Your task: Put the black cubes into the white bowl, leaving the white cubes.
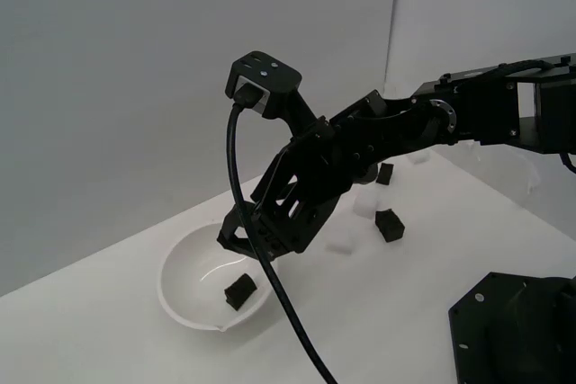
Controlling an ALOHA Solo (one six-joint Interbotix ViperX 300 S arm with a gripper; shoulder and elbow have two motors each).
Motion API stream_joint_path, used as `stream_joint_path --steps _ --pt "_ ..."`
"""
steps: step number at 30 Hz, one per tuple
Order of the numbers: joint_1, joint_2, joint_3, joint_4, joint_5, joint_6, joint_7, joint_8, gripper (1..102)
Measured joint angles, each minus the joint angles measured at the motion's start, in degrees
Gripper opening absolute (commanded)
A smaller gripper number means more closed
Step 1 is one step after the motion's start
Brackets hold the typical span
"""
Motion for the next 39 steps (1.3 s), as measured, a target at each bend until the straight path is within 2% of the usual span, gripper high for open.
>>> stream_joint_path --steps 6,9,14,17,25,27,30,39 --pt "12.3 2.72 2.72 2.2 2.11 1.93 3.16 1.85 78" --pt "19.25 3.6 3.6 3.52 3.52 2.9 4.75 2.99 78" --pt "29.71 4.66 4.66 5.54 5.36 4.04 5.01 3.43 78" --pt "32.17 5.36 5.45 6.24 6.06 4.13 5.01 4.13 78" --pt "38.76 3.69 3.69 6.33 6.15 5.1 3.78 4.04 79" --pt "39.02 2.72 2.72 6.33 6.24 5.1 2.37 4.13 83" --pt "38.85 1.23 1.14 6.42 6.24 5.1 0.26 4.13 99" --pt "39.81 -6.06 -6.06 6.33 6.24 5.1 -1.67 4.04 100"
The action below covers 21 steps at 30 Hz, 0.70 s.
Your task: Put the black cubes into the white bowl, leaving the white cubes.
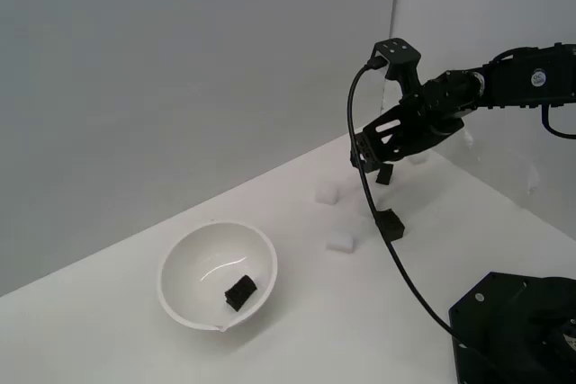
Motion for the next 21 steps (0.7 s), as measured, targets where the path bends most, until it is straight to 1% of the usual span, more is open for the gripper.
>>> stream_joint_path --steps 6,9,15,19,21 --pt "2.11 -5.19 -5.45 0.0 0.0 0.0 -0.35 0.09 100" --pt "3.08 -6.06 -6.15 0.0 0.0 0.0 -1.67 0.0 100" --pt "4.83 -6.86 -7.03 0.0 0.0 0.0 -2.11 0.0 100" --pt "5.01 -9.23 -9.23 0.0 -0.09 0.0 -2.2 0.0 98" --pt "5.1 -10.55 -10.63 0.0 -0.09 0.0 -2.2 0.0 94"
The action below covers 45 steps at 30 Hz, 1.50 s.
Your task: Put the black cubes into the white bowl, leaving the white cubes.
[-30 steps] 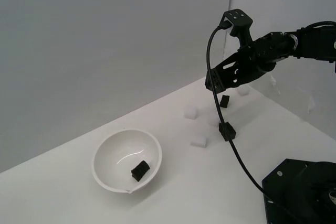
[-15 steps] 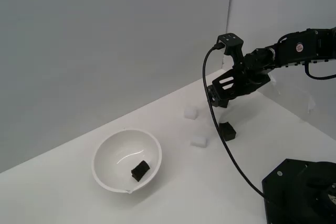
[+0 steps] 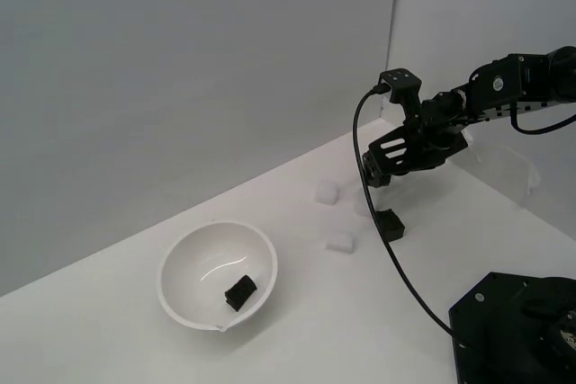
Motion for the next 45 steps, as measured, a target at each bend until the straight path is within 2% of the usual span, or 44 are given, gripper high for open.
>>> stream_joint_path --steps 1,2,4,5,9,12,20,28,33,37,42,45 --pt "0.0 -0.44 -0.35 0.0 0.09 0.0 0.0 0.09 89" --pt "0.0 -0.62 -0.53 0.0 0.09 0.0 0.0 0.0 79" --pt "0.0 -0.62 -0.62 0.0 0.09 0.0 0.0 0.0 53" --pt "0.0 -0.7 -0.62 0.0 0.09 0.0 0.0 0.0 44" --pt "0.0 -0.7 -0.7 0.0 0.09 0.0 0.09 0.09 31" --pt "0.0 -0.62 -0.62 0.0 0.09 0.26 0.0 0.0 2" --pt "0.0 3.43 3.34 0.0 0.09 1.85 1.05 0.0 3" --pt "-2.55 14.33 14.33 0.0 0.09 1.93 8.26 0.0 3" --pt "-7.56 20.92 21.09 0.09 0.09 1.41 11.95 -0.88 3" --pt "-10.46 25.05 25.31 0.88 0.88 0.18 13.54 -1.76 3" --pt "-14.59 29.97 30.15 0.97 0.97 -1.85 13.89 -1.93 3" --pt "-17.93 31.55 31.64 0.97 0.97 -2.81 13.89 -2.9 3"
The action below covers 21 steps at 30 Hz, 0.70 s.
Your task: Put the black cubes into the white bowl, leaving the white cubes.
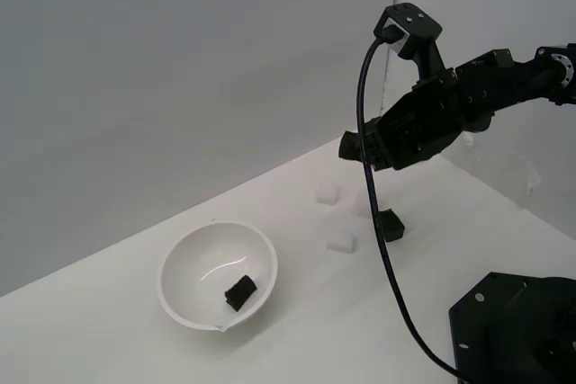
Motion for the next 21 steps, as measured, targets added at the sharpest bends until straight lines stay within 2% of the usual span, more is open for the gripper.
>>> stream_joint_path --steps 4,9,21 --pt "-5.1 0.18 0.18 0.0 0.0 -1.05 0.0 -1.49 3" --pt "-10.02 -0.62 -0.62 -0.09 -0.09 -3.25 -0.09 -1.93 3" --pt "-16.79 -6.86 -6.77 -4.66 -4.57 -3.69 -0.26 -1.93 2"
